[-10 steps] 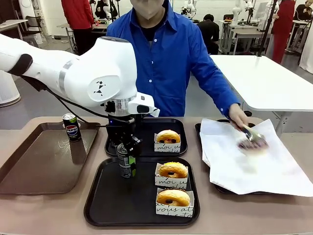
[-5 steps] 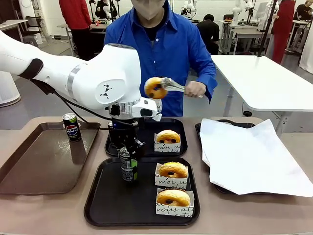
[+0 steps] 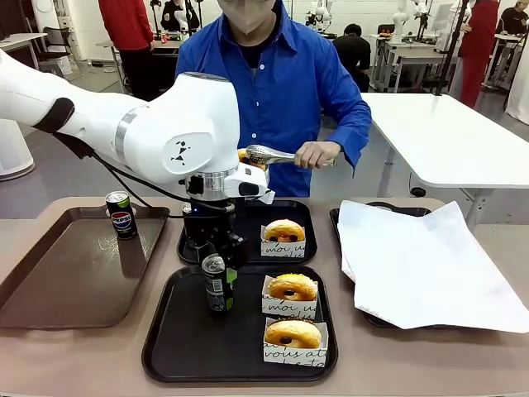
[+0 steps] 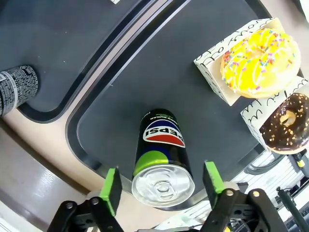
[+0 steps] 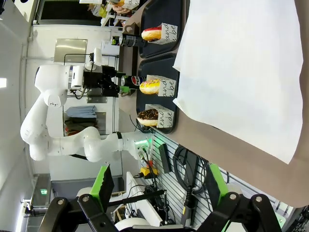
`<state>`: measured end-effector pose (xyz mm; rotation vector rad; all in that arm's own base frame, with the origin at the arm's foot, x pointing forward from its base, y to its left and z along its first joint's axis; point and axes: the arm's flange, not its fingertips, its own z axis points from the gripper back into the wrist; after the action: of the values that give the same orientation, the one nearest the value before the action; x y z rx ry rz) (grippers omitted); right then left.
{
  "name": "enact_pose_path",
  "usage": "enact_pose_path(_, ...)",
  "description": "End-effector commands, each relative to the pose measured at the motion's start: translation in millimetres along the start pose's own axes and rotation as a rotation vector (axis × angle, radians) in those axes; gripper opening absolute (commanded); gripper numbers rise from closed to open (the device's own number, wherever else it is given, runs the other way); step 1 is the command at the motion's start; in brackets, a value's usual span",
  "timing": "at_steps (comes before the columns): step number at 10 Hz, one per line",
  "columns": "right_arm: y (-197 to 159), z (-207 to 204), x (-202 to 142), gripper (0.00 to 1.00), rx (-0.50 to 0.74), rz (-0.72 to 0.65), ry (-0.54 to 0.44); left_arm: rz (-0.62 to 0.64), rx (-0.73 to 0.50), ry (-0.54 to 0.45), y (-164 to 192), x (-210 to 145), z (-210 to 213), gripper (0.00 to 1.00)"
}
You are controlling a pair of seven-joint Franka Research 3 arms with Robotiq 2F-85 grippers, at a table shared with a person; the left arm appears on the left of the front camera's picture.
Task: Set up donuts and drinks on trays.
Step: Pick up one Pepsi coke from the Handle tray and place it on the Flat Tray without a Pepsi coke.
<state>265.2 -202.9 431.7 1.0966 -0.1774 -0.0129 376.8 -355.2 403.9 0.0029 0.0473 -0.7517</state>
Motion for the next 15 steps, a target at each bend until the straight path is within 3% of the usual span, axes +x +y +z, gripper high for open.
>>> enact_pose_path(1,-0.8,0.4,0.7,1.0,0.017,0.014,-0.006,0.017,-0.01,0.009,-2.2,0.6,2.4,1.0)
enact_pose_path(6,-0.8,0.4,0.7,1.0,0.017,0.014,-0.006,0.032,-0.013,-0.034,-3.2,-11.5,21.4,1.0)
enact_pose_path(9,-0.8,0.4,0.7,1.0,0.017,0.014,-0.006,0.063,0.028,-0.175,4.1,-66.6,83.4,1.0)
enact_pose_path(11,-0.8,0.4,0.7,1.0,0.017,0.014,-0.006,0.093,-0.005,-0.189,27.5,-95.0,95.0,1.0)
enact_pose_path(15,-0.8,0.4,0.7,1.0,0.017,0.014,-0.006,0.369,-0.066,-0.204,104.9,-133.4,86.3,1.0)
